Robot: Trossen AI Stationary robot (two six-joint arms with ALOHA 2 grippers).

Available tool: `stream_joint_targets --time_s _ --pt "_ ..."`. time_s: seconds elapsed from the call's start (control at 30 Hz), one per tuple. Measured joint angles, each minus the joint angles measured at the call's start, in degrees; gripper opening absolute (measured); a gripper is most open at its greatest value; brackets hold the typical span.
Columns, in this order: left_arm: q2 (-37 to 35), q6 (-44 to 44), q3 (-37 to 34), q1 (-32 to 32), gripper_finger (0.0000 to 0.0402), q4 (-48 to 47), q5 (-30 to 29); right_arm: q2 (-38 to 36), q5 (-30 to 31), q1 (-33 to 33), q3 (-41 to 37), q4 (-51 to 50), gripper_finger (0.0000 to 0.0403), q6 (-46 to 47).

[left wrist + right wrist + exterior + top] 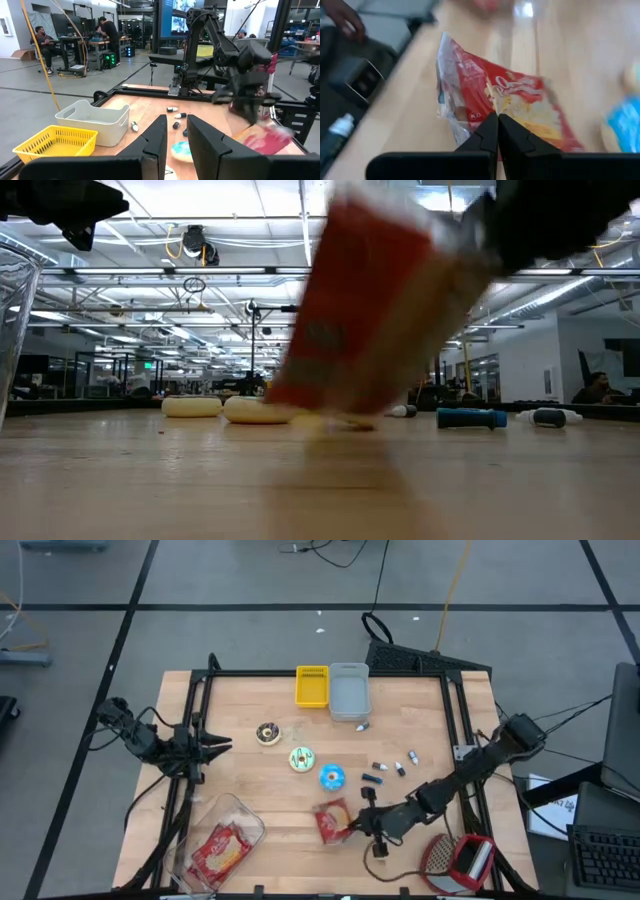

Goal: Pick & Place Food Item
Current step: Stack the red popcorn bag on top of the red popcorn bag in the transparent bin

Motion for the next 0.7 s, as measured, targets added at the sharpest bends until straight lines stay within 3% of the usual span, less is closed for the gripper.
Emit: stream_joint_targets --time_s 0.2,0.43,0.7 --pt "0.01 0.0 0.02 0.0 0.0074 -0.01 0.02 -2.33 -0.19 -0.2 0.11 13.07 0.0 -16.52" --pt "0.02 0.0 0.02 -0.01 0.0074 -0.03 0.02 -2.56 -0.7 -4.24 0.11 25.16 0.0 -26.55" --pt "0.0 3.55 0.24 0.0 0.0074 3.43 -0.11 -2.7 -14.05 -11.65 0.17 36.84 0.0 -27.56"
